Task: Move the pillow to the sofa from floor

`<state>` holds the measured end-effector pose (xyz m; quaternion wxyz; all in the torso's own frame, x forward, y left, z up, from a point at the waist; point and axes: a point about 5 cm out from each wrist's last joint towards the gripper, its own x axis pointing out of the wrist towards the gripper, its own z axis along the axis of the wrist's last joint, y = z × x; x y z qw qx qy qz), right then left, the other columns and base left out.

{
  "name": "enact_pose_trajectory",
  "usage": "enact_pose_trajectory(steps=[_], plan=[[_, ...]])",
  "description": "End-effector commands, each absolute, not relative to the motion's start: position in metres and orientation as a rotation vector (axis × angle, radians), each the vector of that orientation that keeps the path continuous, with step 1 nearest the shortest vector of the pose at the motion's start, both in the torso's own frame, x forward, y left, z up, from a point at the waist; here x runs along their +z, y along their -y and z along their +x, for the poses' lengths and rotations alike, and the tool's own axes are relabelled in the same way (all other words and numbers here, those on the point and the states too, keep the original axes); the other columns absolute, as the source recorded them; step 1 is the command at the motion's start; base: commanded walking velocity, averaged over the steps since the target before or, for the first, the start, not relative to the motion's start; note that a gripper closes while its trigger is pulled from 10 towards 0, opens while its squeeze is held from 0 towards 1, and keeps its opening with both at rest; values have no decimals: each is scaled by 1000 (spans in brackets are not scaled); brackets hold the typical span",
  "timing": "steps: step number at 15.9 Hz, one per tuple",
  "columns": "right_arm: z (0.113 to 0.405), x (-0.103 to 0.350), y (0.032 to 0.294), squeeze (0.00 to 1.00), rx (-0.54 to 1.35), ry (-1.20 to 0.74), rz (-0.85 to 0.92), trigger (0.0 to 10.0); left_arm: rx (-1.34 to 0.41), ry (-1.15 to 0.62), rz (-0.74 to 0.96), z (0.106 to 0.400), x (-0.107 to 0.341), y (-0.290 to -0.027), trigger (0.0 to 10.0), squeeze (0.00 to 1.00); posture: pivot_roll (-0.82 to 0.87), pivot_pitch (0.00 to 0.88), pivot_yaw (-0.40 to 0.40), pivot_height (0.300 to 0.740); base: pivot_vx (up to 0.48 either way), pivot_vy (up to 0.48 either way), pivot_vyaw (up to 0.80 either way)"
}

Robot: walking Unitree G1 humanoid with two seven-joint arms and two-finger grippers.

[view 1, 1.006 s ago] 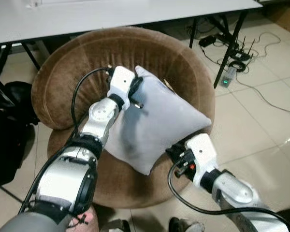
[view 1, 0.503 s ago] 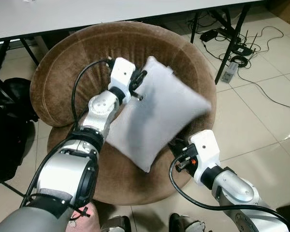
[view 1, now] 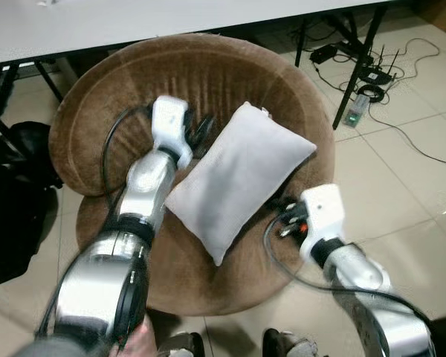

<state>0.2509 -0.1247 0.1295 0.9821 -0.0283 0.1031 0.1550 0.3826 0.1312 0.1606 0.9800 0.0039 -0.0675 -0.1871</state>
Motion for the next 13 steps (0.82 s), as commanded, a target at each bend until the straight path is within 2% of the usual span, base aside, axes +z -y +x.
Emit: enact_pose_trajectory(steps=[1,3,7,8,11,13], plan=[[257,128,131,0,263,-199,-54,10000,-375,152,26,379,168,-129,10000,0,-32,82,82,740,0,0,0],[274,123,139,0,169,-188,-57,10000,-382,169,96,354,162,-126,10000,0,-4,41,73,740,0,0,0],[288,122,138,0,151,-143,-106,10000,-319,175,115,328,152,-140,10000,0,21,12,59,740,0,0,0],[294,118,134,0,149,-145,-69,10000,-266,143,133,307,143,-150,10000,0,41,0,59,740,0,0,0],[301,112,134,0,135,-163,-70,10000,-242,104,108,284,139,-150,10000,0,49,0,46,740,0,0,0],[303,108,137,0,129,-164,-69,10000,-215,103,92,279,138,-149,10000,0,56,0,32,740,0,0,0]])
